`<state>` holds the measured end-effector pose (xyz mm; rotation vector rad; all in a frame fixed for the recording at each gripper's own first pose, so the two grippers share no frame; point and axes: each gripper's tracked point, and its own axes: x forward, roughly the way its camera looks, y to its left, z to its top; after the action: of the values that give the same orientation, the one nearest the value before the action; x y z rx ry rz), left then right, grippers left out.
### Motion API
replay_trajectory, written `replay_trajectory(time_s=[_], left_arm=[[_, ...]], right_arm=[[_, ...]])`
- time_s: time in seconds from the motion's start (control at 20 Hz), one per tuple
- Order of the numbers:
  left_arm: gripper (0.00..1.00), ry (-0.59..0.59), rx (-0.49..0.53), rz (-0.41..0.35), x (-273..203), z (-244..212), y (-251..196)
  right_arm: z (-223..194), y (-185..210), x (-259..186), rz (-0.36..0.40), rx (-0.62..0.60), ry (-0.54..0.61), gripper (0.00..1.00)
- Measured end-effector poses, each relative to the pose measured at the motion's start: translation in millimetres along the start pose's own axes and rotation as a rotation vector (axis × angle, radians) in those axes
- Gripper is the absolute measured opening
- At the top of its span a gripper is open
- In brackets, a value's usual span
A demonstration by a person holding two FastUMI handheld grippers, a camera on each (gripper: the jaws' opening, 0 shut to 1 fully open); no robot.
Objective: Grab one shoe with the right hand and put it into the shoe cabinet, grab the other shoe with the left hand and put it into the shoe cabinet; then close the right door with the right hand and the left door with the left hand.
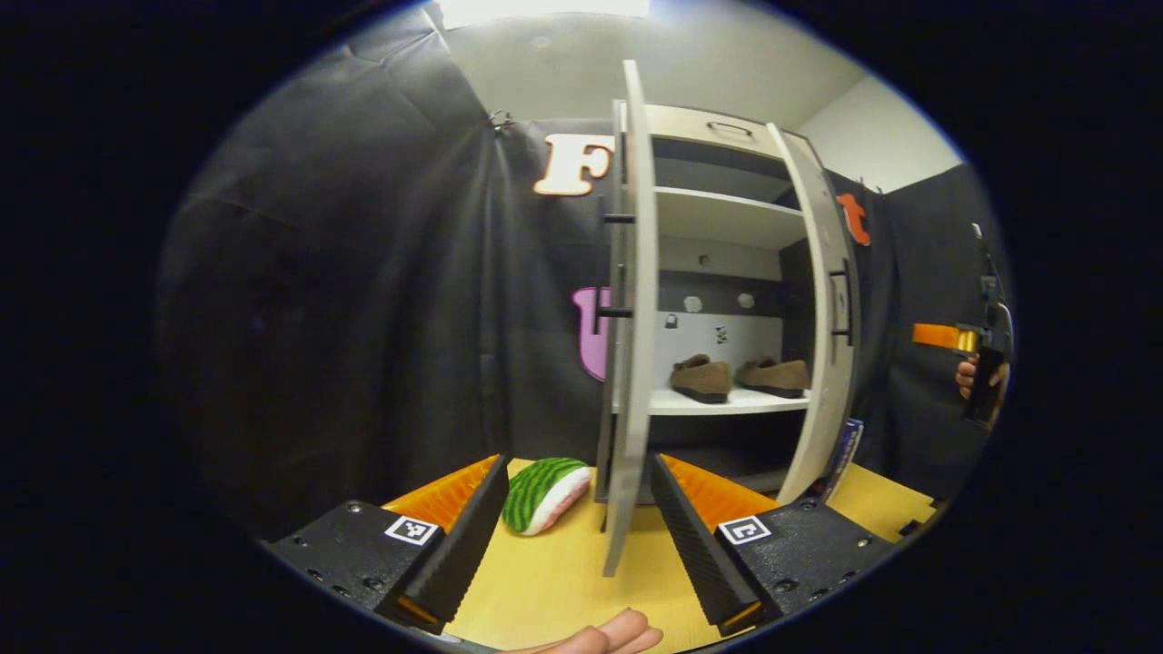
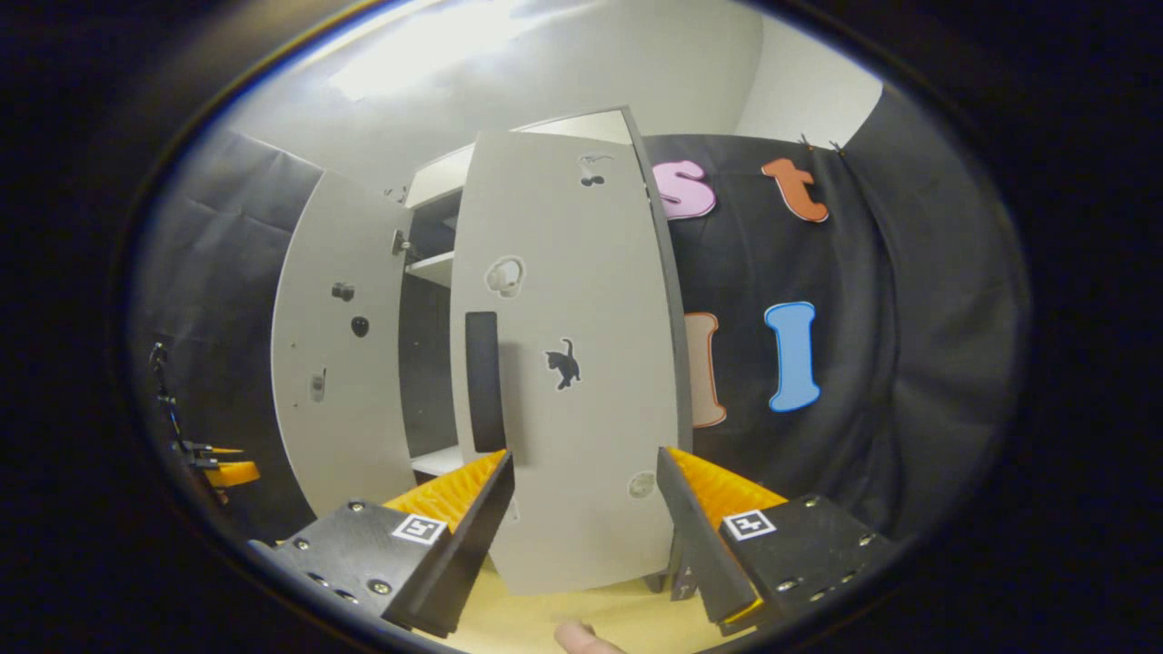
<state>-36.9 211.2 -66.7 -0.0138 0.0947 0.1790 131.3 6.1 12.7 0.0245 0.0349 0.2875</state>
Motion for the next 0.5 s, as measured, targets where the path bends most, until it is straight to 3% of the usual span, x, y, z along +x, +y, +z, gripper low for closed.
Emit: replay_trajectory(time_s=[0.25,0.3,0.5], left_arm=[[0.96,-0.001,-0.062,0.136,37.5,19.5,69.3],[0.92,0.009,-0.073,0.154,45.7,22.8,79.1],[0.96,0.043,-0.070,0.207,81.8,38.7,108.2]], right_arm=[[-16.2,39.3,-26.9,0.086,-0.003,0.001,0.93],[-17.4,44.6,-30.6,0.096,-0.010,0.001,0.93],[-21.7,56.2,-47.2,0.085,-0.021,0.014,0.95]])
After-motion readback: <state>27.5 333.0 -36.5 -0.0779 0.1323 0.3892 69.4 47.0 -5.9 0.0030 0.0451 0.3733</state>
